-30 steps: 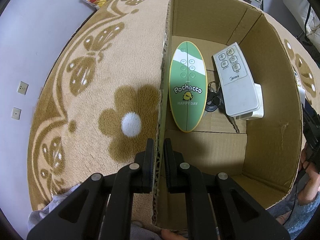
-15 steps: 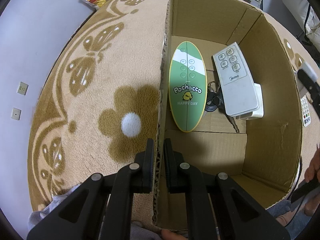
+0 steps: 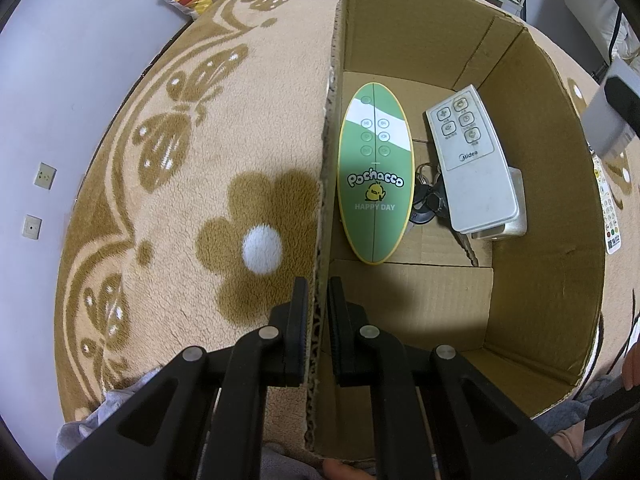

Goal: Organize rigid objects
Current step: 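Grasp the white charger with the right gripper and lift it toward the box, then carry the white charger into the box and release it beside the remote, then move the right gripper back over the white TV remote, then grasp the white TV remote with the right gripper and lift it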

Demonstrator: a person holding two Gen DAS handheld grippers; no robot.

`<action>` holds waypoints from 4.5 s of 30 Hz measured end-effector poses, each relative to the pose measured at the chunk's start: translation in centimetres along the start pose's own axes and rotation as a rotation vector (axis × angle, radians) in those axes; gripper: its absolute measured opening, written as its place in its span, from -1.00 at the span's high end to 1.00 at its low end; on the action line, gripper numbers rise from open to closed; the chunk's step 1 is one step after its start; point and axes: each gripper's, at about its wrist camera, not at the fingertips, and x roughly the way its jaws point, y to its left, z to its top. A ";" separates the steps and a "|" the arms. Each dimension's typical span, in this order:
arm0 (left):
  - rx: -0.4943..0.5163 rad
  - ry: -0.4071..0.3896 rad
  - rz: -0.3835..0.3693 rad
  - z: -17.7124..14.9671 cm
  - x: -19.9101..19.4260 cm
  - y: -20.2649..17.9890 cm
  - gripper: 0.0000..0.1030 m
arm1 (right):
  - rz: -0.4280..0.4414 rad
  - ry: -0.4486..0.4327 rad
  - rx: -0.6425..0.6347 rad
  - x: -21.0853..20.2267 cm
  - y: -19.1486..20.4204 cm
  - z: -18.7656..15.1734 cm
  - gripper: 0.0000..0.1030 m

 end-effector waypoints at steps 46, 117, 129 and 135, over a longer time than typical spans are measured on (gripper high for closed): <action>-0.006 0.000 -0.014 -0.1 -0.3 0.1 0.82 | 0.222 0.068 -0.045 1.8 3.9 -2.8 -0.08; -0.008 0.001 -0.016 -0.1 -0.1 0.1 0.81 | -0.177 0.128 0.207 4.5 -17.4 -4.1 -0.79; -0.009 0.002 -0.016 -0.1 -0.1 0.2 0.83 | -0.225 0.241 0.125 7.4 -16.3 -6.7 -0.27; -0.009 0.002 -0.016 -0.1 0.0 0.1 0.83 | -0.252 0.266 0.100 7.6 -16.0 -7.2 0.07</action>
